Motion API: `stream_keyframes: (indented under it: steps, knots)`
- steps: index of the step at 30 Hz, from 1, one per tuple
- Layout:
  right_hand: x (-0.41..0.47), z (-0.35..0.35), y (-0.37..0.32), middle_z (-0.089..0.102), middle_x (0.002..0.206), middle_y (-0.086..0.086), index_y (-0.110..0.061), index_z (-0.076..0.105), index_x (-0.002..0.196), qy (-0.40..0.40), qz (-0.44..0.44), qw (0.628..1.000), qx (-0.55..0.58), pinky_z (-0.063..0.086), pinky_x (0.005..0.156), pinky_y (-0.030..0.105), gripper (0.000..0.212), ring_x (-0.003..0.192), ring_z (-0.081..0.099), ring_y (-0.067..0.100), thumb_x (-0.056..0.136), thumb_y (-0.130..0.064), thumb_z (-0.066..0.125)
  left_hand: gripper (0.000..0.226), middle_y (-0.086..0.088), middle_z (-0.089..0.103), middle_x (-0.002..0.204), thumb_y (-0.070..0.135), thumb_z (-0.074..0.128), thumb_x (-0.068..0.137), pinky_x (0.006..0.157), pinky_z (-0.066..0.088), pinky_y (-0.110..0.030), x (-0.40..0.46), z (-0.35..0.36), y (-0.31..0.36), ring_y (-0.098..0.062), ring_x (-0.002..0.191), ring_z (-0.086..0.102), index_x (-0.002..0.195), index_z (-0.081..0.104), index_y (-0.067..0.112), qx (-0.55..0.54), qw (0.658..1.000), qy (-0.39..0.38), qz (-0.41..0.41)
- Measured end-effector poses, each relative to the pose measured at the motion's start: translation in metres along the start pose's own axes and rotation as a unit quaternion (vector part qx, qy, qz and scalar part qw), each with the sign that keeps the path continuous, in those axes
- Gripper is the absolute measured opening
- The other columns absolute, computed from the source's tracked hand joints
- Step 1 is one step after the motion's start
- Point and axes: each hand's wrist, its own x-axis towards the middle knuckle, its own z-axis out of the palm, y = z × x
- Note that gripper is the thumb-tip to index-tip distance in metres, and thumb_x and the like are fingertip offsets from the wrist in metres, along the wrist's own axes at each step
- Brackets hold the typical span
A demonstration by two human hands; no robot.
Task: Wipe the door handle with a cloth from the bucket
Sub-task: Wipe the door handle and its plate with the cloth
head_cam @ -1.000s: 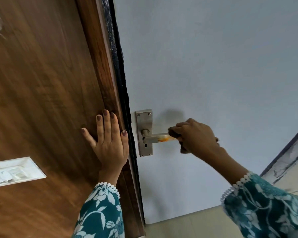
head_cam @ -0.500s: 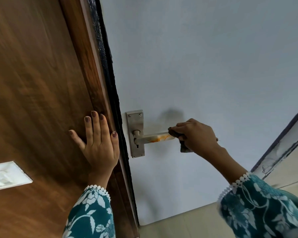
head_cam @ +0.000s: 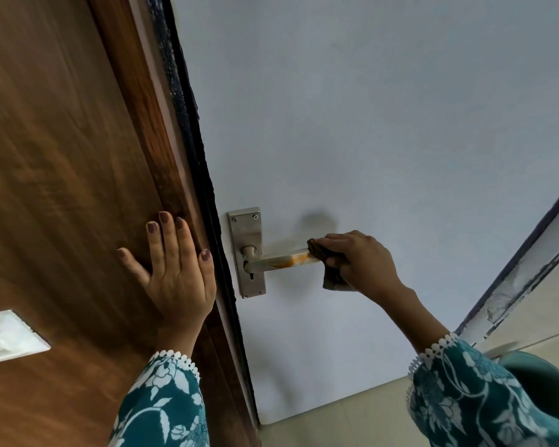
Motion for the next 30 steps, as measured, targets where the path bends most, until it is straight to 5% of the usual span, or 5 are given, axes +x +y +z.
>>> stream_keyframes:
  steps: [4, 7, 12, 22, 30]
  knots:
    - [0.002, 0.01, -0.001, 0.067, 0.09, -0.019, -0.032, 0.067, 0.11, 0.006, -0.014, 0.999, 0.032, 0.05, 0.063, 0.033, 0.046, 0.086, 0.053, 0.01, 0.077, -0.001, 0.055, 0.056, 0.003, -0.005, 0.161, 0.03, 0.025, 0.101, 0.115, -0.009, -0.05, 0.001, 0.0, 0.0, -0.018, 0.148, 0.002, 0.151, 0.009, 0.011, 0.002, 1.0, -0.001, 0.0]
    - [-0.008, 0.022, 0.008, 0.07, 0.085, -0.012, -0.031, 0.069, 0.11, 0.041, 0.091, 0.975, 0.198, 0.053, 0.071, 0.027, 0.045, 0.079, 0.063, 0.012, 0.08, 0.001, 0.058, 0.056, 0.002, -0.005, 0.161, 0.029, 0.026, 0.101, 0.115, -0.009, -0.05, 0.0, 0.0, 0.0, -0.018, 0.148, 0.002, 0.151, 0.009, 0.011, 0.001, 1.0, 0.001, 0.003]
    - [-0.029, 0.045, 0.003, 0.071, 0.076, 0.018, -0.013, 0.066, 0.119, 0.05, 0.252, 0.771, 0.583, 0.058, 0.063, 0.054, 0.038, 0.063, 0.067, 0.04, 0.091, 0.006, 0.05, 0.056, 0.003, -0.005, 0.161, 0.028, 0.026, 0.101, 0.115, -0.009, -0.05, 0.001, 0.0, 0.001, -0.018, 0.148, 0.002, 0.151, 0.009, 0.011, 0.001, 1.0, 0.004, 0.004]
    - [-0.026, 0.085, -0.039, 0.063, 0.09, 0.015, -0.014, 0.057, 0.123, 0.05, 0.308, 0.479, 0.821, 0.054, 0.053, 0.033, 0.033, 0.065, 0.065, 0.026, 0.1, -0.009, 0.034, 0.057, 0.002, -0.005, 0.161, 0.028, 0.026, 0.1, 0.115, -0.008, -0.051, 0.0, 0.002, 0.0, -0.019, 0.148, 0.002, 0.151, 0.008, 0.011, 0.004, 1.0, 0.004, 0.008]
    - [-0.021, 0.098, -0.039, 0.064, 0.099, 0.014, -0.016, 0.06, 0.123, -0.005, 0.35, 0.415, 0.84, 0.055, 0.056, 0.033, 0.031, 0.076, 0.064, 0.027, 0.098, -0.012, 0.041, 0.057, 0.003, -0.006, 0.161, 0.028, 0.026, 0.1, 0.115, -0.009, -0.051, 0.0, 0.0, -0.001, -0.017, 0.148, 0.001, 0.151, 0.007, 0.011, 0.001, 1.0, 0.004, 0.014]
